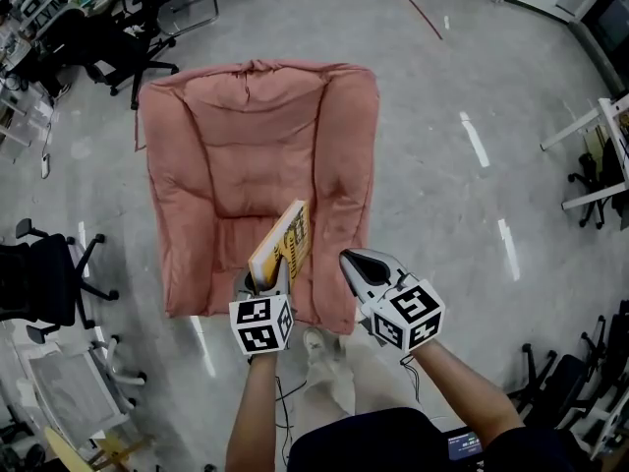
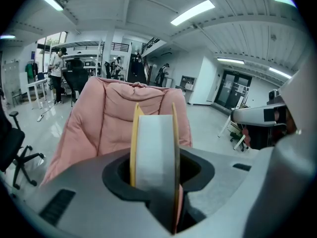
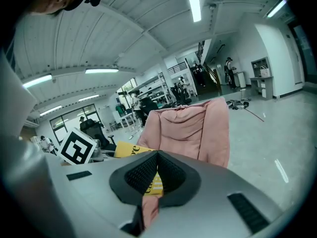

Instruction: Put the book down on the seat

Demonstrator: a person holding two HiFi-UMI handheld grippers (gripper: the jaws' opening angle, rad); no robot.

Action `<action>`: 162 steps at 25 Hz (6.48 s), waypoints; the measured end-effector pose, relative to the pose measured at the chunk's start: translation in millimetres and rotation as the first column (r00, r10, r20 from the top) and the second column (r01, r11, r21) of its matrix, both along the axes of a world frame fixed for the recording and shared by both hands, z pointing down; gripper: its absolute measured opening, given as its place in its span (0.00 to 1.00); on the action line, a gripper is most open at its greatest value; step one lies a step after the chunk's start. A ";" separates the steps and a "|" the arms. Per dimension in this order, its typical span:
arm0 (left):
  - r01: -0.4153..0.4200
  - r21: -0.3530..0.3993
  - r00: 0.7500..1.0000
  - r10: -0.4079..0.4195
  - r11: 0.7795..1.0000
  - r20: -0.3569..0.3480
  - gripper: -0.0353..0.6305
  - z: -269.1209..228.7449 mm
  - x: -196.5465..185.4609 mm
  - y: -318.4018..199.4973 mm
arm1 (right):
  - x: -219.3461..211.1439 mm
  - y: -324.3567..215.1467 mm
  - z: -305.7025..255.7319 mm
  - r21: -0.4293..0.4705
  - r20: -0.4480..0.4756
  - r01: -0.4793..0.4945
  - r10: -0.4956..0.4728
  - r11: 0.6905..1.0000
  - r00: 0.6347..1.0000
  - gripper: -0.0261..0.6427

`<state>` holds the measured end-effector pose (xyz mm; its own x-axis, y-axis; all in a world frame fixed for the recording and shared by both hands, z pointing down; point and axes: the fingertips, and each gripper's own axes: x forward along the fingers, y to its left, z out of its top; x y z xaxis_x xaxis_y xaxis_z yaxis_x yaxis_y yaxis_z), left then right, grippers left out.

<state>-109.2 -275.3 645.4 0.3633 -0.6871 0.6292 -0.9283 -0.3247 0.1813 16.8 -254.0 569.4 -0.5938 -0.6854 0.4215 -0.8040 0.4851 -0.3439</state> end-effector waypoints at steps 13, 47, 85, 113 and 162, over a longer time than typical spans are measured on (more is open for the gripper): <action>-0.015 -0.094 0.999 0.018 0.995 0.030 0.28 58.0 6.7 -1.4 | -13.6 10.7 47.6 -0.075 0.005 0.024 -0.024 0.997 1.000 0.07; 0.045 -0.299 0.995 -0.015 0.953 0.100 0.28 174.4 13.0 18.1 | -27.8 40.8 125.2 -0.253 0.072 0.042 -0.025 0.967 0.997 0.07; -0.166 -0.236 0.978 0.129 0.957 -0.164 0.55 164.5 90.5 19.0 | 4.5 40.7 135.7 -0.275 0.090 -0.005 0.030 0.962 0.995 0.07; -0.173 -0.143 0.975 0.150 0.974 -0.163 0.53 86.6 80.6 30.2 | -3.7 55.1 72.0 -0.195 0.069 0.025 -0.012 0.980 0.998 0.07; -0.278 0.362 0.938 0.333 0.890 -0.096 0.06 -183.4 0.8 107.8 | -52.9 65.0 -138.6 0.231 0.039 -0.048 0.040 0.972 0.998 0.07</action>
<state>-108.4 -167.5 462.0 0.6616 -0.6872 0.3001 -0.7431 -0.6543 0.1401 -36.1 -189.0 430.8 -0.5722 -0.7877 0.2283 -0.8161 0.5193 -0.2536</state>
